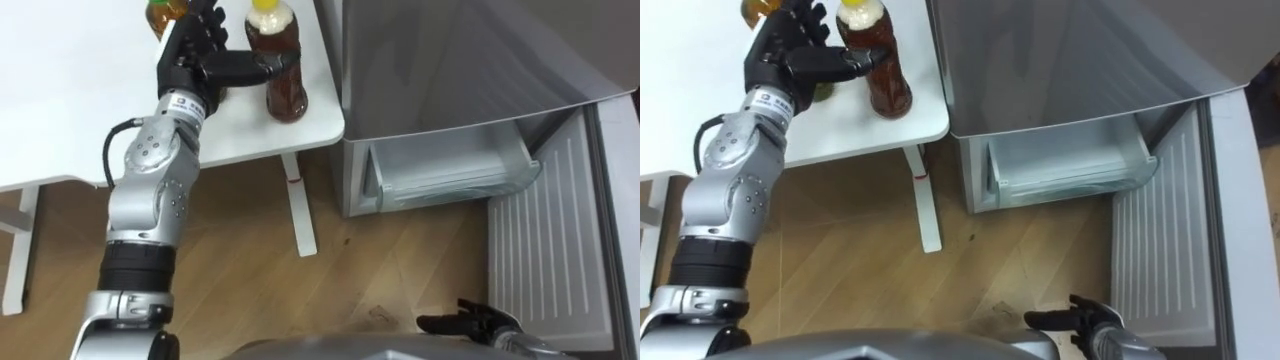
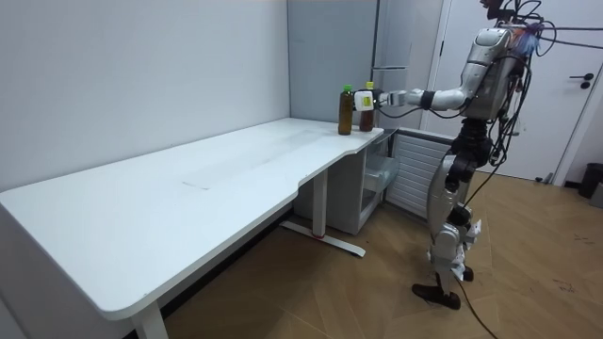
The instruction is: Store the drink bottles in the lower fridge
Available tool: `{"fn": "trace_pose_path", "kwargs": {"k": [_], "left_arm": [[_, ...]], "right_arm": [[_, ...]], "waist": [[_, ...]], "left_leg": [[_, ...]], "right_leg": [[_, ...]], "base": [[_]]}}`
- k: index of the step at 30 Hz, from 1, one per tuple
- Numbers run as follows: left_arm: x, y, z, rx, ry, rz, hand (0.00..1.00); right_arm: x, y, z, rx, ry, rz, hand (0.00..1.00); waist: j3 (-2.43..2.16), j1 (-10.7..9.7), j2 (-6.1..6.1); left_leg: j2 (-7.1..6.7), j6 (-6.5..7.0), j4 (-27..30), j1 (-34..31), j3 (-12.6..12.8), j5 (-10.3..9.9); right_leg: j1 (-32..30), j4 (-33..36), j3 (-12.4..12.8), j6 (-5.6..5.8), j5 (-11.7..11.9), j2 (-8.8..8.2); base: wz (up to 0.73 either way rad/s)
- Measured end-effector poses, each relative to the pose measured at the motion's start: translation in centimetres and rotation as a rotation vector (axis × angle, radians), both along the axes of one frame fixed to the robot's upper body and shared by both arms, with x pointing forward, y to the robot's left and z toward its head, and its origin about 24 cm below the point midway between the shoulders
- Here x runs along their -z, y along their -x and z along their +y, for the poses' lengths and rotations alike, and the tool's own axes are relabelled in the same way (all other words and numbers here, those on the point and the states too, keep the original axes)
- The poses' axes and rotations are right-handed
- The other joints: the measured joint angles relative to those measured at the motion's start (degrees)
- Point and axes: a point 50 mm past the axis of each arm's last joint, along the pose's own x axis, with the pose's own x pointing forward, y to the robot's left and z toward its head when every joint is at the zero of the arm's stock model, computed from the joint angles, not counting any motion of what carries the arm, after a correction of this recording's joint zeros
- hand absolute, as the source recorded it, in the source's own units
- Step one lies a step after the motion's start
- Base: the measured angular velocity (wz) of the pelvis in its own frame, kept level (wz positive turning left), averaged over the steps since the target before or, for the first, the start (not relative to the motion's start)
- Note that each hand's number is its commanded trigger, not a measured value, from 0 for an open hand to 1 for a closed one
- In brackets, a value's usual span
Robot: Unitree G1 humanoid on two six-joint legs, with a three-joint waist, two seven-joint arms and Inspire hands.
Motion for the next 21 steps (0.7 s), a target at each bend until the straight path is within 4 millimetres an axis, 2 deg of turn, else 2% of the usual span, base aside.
{"fn": "trace_pose_path", "kwargs": {"k": [6, 13, 21], "left_arm": [[1.2, 0.0, 0.1, -0.003, 0.035, 0.054, 0.0], [0.9, -0.3, 0.0, 0.001, 0.035, 0.04, 0.0], [0.3, -0.6, -0.2, 0.011, 0.045, 0.022, 0.0]], "right_arm": [[-0.1, -0.2, 0.0, -0.002, -0.001, -0.008, 0.0], [-0.1, -0.3, 0.0, -0.002, 0.0, -0.01, 0.0], [-0.1, -0.5, 0.0, -0.001, 0.007, -0.017, 0.0]], "waist": [[0.06, -0.51, 0.18], [0.09, -0.56, 0.28], [0.07, -1.62, 0.5]], "left_leg": [[0.01, 0.0, -0.26, -0.12, 0.1, 0.0], [0.01, 0.0, -0.23, -0.25, 0.1, 0.0], [0.0, 0.0, -0.17, -0.27, 0.1, 0.0]], "right_leg": [[-0.03, 0.02, 0.12, 0.0, 0.0, 0.02], [-0.11, -0.02, 0.13, 0.0, 0.0, 0.02], [-0.14, 0.09, 0.2, 0.0, 0.0, -0.01]], "base": [[0.0], [0.0], [0.0]]}}
